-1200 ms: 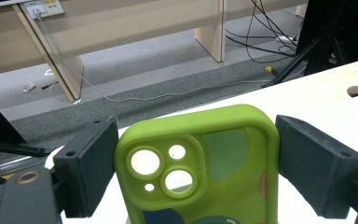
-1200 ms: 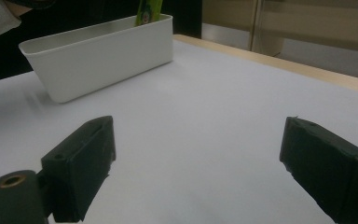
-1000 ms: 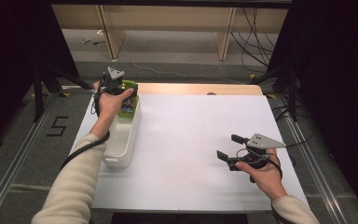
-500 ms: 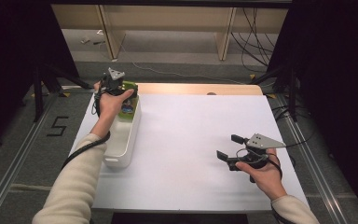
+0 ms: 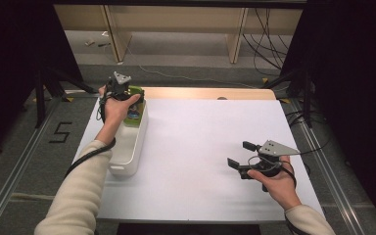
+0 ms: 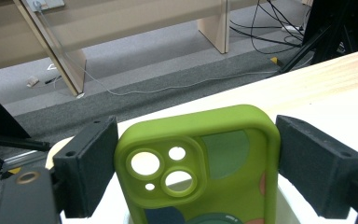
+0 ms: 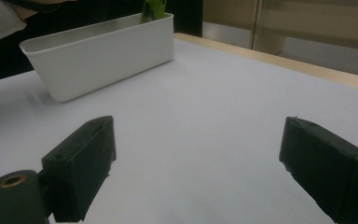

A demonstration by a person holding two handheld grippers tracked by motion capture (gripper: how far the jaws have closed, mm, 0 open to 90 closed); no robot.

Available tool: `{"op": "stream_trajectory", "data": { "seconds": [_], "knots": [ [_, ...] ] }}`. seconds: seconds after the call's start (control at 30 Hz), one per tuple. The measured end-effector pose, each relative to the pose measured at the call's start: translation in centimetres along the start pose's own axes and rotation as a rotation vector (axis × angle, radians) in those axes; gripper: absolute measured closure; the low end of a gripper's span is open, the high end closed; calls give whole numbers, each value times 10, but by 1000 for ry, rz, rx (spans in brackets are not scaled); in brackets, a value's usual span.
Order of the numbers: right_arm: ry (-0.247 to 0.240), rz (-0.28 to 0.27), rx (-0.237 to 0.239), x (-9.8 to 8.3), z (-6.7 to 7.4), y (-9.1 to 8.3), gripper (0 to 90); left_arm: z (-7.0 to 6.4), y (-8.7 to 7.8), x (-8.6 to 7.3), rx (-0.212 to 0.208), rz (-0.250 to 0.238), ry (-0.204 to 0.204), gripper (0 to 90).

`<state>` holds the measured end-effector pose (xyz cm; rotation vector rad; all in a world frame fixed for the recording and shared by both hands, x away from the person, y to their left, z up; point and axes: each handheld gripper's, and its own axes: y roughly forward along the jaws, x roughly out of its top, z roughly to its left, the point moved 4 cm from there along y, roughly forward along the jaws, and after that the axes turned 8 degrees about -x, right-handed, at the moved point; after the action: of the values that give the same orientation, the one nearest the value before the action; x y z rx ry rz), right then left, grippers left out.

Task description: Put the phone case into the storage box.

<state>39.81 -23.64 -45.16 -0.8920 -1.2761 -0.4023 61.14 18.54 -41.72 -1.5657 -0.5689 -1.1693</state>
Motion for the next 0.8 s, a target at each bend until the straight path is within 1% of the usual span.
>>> {"op": "stream_trajectory", "data": {
  "seconds": [0.33, 0.6, 0.7, 0.8],
  "knots": [
    [-1, -1, -2, 0, 0, 0, 118, 0, 4, -3, 0, 12, 6, 153],
    [-2, -1, -1, 0, 0, 0, 118, 1, 5, -4, -1, 13, 0, 151],
    [-1, 0, -2, 0, 0, 0, 118, 3, 5, -4, -4, 12, -1, 150],
    [-1, 0, -1, 0, 0, 0, 118, 3, 6, -4, -14, 8, 7, 148]
  ]
}}
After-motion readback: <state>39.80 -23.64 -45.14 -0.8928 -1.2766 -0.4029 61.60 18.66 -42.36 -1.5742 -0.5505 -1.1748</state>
